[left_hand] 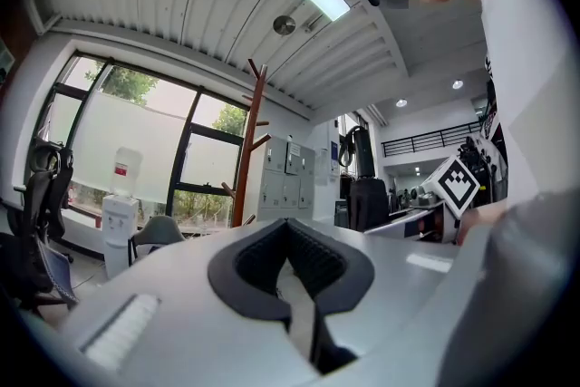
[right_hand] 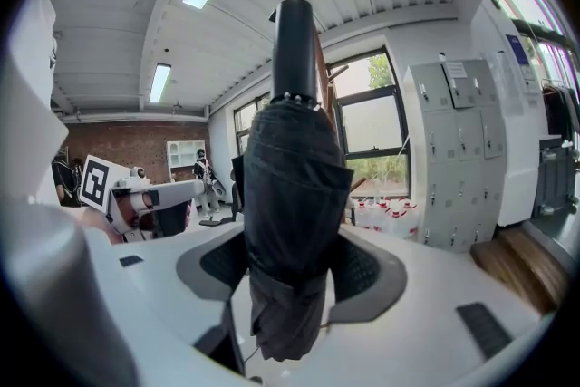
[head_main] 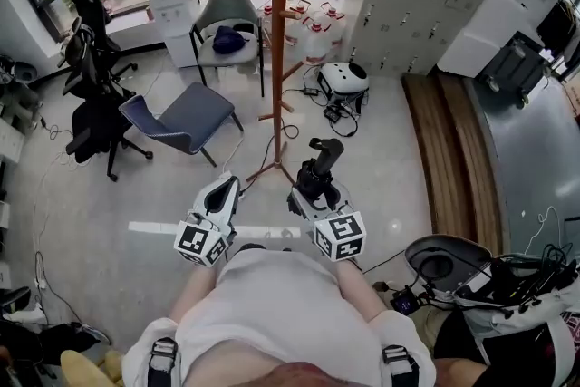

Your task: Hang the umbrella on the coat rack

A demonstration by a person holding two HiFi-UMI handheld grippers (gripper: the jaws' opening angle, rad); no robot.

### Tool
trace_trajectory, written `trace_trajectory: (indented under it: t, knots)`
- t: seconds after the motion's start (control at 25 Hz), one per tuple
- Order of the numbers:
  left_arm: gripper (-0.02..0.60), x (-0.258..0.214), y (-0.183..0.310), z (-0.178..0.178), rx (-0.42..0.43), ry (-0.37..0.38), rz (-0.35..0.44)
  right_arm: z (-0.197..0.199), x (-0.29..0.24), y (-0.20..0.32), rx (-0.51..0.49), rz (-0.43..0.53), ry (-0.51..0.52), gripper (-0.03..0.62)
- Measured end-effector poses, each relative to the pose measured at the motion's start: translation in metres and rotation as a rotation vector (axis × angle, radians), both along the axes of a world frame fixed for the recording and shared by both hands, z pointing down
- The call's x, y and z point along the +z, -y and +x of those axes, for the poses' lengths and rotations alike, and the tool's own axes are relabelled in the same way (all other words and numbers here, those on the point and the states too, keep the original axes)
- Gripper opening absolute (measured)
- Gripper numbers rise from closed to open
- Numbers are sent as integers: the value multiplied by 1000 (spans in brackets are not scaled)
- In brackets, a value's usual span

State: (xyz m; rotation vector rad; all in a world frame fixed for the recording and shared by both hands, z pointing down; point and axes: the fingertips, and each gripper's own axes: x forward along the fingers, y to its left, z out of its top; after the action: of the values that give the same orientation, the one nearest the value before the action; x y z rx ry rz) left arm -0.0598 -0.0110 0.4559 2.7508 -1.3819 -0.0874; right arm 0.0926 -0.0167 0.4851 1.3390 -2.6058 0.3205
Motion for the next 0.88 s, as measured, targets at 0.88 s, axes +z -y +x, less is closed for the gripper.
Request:
trace_trajectory:
  t: [0.88]
  knots:
    - [10, 0, 173, -29, 229, -8, 22, -41, 19, 134, 179, -38, -22, 262]
